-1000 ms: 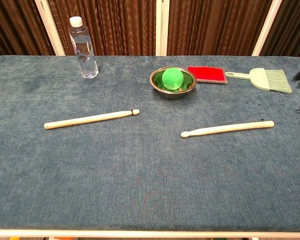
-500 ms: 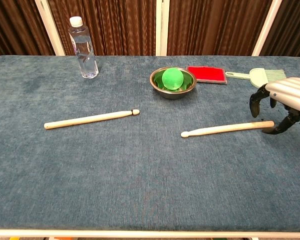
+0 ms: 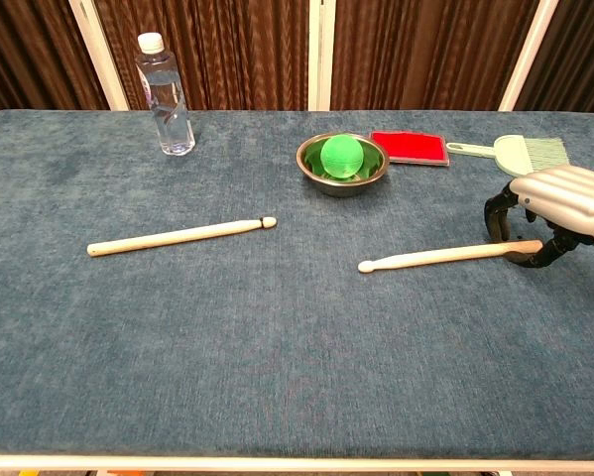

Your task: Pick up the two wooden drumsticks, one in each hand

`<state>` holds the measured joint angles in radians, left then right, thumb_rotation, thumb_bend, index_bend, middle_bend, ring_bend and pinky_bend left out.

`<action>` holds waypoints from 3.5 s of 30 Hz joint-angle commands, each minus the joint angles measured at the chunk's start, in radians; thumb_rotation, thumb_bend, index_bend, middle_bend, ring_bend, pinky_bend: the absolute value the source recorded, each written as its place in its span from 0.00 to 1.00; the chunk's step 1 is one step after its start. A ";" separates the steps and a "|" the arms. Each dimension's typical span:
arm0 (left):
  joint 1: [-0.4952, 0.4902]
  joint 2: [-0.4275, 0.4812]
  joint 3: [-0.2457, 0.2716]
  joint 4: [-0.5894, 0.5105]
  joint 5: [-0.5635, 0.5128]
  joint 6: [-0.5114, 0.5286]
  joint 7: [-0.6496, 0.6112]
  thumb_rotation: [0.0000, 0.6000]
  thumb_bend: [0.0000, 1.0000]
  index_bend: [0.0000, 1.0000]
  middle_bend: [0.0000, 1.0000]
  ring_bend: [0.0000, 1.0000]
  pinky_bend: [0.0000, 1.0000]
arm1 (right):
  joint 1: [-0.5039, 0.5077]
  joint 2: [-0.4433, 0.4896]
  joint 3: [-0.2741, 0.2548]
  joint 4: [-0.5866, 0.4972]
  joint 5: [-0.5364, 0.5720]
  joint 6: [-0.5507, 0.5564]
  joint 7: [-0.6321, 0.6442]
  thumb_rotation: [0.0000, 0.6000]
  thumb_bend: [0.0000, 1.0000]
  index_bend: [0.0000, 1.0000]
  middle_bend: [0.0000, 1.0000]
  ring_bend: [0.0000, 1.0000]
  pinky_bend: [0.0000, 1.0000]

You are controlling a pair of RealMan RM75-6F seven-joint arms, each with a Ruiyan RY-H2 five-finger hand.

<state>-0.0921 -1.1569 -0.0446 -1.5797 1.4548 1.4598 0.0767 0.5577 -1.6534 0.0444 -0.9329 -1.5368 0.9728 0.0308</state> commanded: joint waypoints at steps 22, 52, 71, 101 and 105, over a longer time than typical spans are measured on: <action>0.005 -0.004 0.003 0.017 0.001 0.003 -0.018 1.00 0.02 0.24 0.25 0.13 0.11 | 0.013 -0.010 -0.010 0.013 0.025 0.000 -0.013 1.00 0.27 0.42 0.50 0.27 0.43; -0.291 -0.066 -0.128 -0.065 -0.082 -0.323 0.081 1.00 0.04 0.36 0.33 0.36 0.42 | -0.032 0.246 0.075 -0.259 0.020 0.247 0.096 1.00 0.53 0.67 0.65 0.39 0.46; -0.527 -0.450 -0.132 0.066 -0.569 -0.450 0.556 1.00 0.19 0.41 0.49 0.63 0.71 | -0.086 0.351 0.086 -0.354 0.046 0.297 0.115 1.00 0.53 0.68 0.65 0.39 0.46; -0.592 -0.531 -0.109 0.201 -0.727 -0.441 0.641 0.81 0.30 0.46 0.51 0.63 0.72 | -0.096 0.328 0.078 -0.312 0.053 0.276 0.139 1.00 0.53 0.68 0.64 0.38 0.46; -0.598 -0.534 -0.103 0.204 -0.732 -0.443 0.645 0.81 0.31 0.46 0.53 0.63 0.72 | -0.096 0.326 0.078 -0.309 0.053 0.275 0.140 1.00 0.53 0.68 0.64 0.38 0.46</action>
<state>-0.6895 -1.6903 -0.1479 -1.3757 0.7232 1.0171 0.7218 0.4618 -1.3277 0.1223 -1.2416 -1.4834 1.2473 0.1712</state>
